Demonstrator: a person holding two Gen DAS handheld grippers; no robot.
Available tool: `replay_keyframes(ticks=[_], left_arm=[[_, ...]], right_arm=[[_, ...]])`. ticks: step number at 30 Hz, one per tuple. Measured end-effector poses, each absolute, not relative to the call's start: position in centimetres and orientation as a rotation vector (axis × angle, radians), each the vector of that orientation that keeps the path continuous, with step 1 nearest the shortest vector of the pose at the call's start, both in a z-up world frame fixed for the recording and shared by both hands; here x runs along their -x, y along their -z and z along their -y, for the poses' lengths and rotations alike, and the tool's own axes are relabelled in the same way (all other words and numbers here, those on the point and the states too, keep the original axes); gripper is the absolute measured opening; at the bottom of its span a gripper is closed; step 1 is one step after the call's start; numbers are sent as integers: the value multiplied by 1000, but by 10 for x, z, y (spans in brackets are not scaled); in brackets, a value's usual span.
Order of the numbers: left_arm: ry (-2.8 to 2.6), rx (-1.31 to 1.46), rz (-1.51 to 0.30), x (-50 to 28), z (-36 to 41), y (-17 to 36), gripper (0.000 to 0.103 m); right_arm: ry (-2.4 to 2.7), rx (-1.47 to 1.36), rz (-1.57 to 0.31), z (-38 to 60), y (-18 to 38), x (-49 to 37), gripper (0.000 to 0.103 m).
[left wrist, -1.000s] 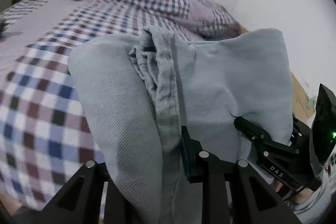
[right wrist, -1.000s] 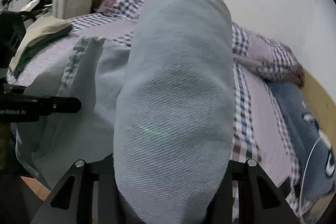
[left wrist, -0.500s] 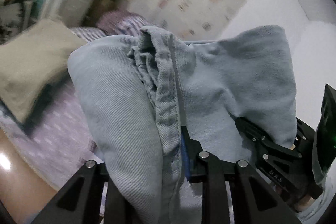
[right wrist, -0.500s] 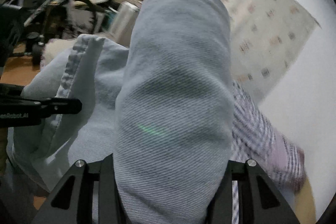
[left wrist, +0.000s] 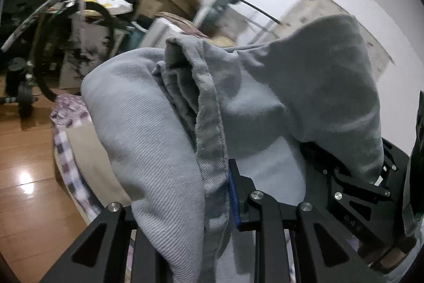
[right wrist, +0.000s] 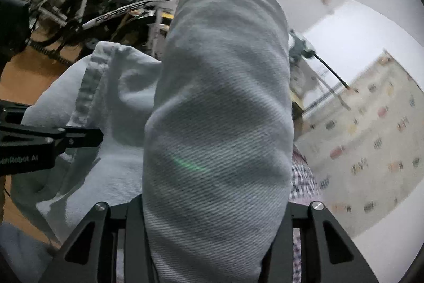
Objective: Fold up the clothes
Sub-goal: 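Lift the folded pants with the left gripper and carry them off the bed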
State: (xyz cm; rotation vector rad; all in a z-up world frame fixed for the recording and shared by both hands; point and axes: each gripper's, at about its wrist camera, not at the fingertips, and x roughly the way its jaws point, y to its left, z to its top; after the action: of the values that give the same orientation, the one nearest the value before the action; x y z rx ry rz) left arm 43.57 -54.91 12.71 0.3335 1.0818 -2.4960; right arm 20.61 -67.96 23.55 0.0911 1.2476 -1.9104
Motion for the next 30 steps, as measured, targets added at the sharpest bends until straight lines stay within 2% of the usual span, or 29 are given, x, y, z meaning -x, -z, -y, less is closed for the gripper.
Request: replay_keyframes(ticks=[7, 14, 19, 23, 24, 25, 26, 28, 30], left_arm=[[2382, -409, -1148, -396, 619, -90, 25], [2346, -510, -1133, -348, 638, -53, 25], [2247, -563, -1164, -329, 652, -22, 25], [2240, -585, -1108, -324, 654, -9, 25], [2251, -580, -1096, -326, 654, -9, 27], [2256, -579, -1098, -327, 656, -8, 32], [2261, -578, -1102, -328, 657, -8, 35], [2268, -575, -1116, -332, 657, -8, 38], [2270, -545, -1131, -342, 655, -12, 47]], right_arm=[[1806, -137, -1362, 761, -192, -149, 44], [1804, -219, -1393, 776, -145, -80, 45], [1757, -270, -1427, 802, -94, -53, 49], [1802, -258, -1405, 800, -71, -32, 75], [1823, -251, -1390, 801, -69, -26, 78], [1856, -242, -1358, 799, -72, -21, 80], [1897, -231, -1314, 796, -76, -17, 89], [1981, -166, -1241, 789, -91, -15, 90], [2062, -125, -1151, 779, -105, -12, 90]])
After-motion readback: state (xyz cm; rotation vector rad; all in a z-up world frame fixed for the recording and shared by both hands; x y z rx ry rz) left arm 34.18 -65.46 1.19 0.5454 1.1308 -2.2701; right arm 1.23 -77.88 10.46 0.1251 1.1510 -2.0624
